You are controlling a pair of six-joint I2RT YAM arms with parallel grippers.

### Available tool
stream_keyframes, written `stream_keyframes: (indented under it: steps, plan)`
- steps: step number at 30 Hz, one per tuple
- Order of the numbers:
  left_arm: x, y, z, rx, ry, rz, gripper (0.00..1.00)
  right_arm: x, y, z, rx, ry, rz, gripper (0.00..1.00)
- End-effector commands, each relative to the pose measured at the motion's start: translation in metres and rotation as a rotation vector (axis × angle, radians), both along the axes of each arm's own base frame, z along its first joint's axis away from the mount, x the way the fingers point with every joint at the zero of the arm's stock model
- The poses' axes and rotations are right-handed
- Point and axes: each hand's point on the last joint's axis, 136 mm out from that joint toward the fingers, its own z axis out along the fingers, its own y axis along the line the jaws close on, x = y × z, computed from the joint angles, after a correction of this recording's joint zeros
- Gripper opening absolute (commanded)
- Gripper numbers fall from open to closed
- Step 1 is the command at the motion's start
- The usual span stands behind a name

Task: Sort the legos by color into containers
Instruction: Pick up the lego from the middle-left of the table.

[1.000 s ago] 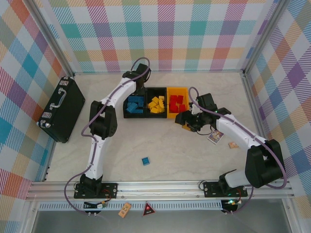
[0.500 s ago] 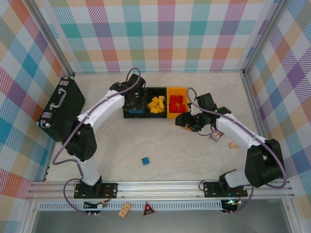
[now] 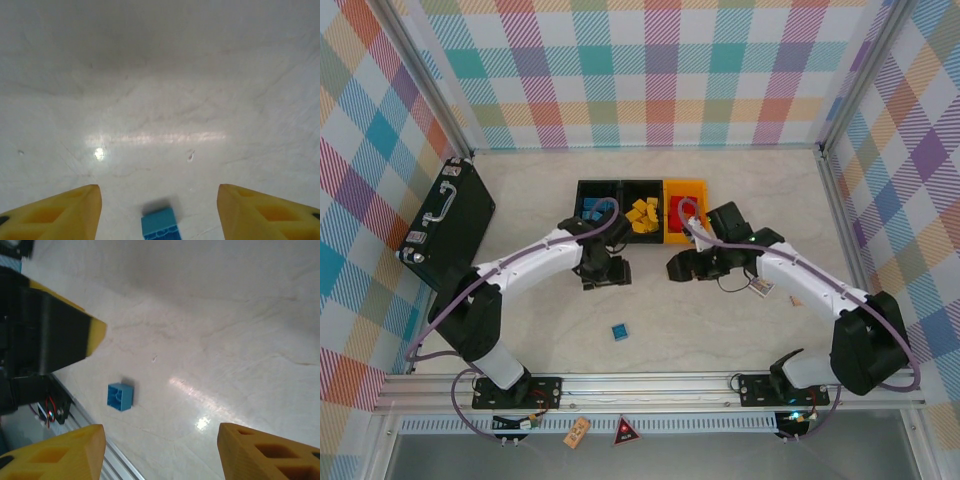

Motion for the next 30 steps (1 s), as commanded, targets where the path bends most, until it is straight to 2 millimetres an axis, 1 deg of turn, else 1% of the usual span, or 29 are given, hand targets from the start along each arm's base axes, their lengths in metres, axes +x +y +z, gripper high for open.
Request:
stream_keyframes:
  steps: [1,6,9,14,18,20,22,23,24,27,30]
  plan:
    - [-0.018,-0.004,-0.008,-0.006,0.031,0.057,0.68,-0.012,0.000,-0.009,-0.018,-0.010,0.031,0.61]
    - [-0.045,-0.012,-0.028,0.022,0.099,0.045,0.71,-0.016,-0.005,-0.021,-0.037,0.006,0.000,0.61]
    - [-0.059,-0.014,-0.040,0.027,0.137,0.053,0.74,-0.016,-0.008,-0.028,-0.057,0.013,-0.009,0.61]
    - [-0.075,-0.020,-0.053,0.008,0.180,0.061,0.75,-0.016,-0.010,-0.035,-0.076,0.026,-0.022,0.60]
    - [-0.088,-0.023,-0.067,0.041,0.216,0.041,0.74,-0.014,-0.011,-0.037,-0.084,0.028,-0.025,0.60]
    - [-0.093,-0.023,-0.073,0.058,0.232,0.038,0.71,-0.013,-0.010,-0.037,-0.086,0.026,-0.024,0.60]
    - [-0.095,-0.025,-0.077,0.065,0.236,0.034,0.60,-0.012,-0.010,-0.037,-0.091,0.027,-0.023,0.60]
    - [-0.096,-0.025,-0.077,0.069,0.236,0.032,0.57,-0.012,-0.010,-0.037,-0.092,0.027,-0.023,0.60]
    - [-0.095,-0.025,-0.077,0.074,0.233,0.031,0.50,-0.012,-0.011,-0.037,-0.093,0.025,-0.025,0.60]
    - [-0.088,-0.022,-0.068,0.108,0.200,0.012,0.37,-0.011,-0.010,-0.038,-0.095,0.026,-0.026,0.60]
    - [-0.077,-0.022,-0.057,0.130,0.161,-0.011,0.27,-0.010,-0.010,-0.038,-0.095,0.025,-0.033,0.60]
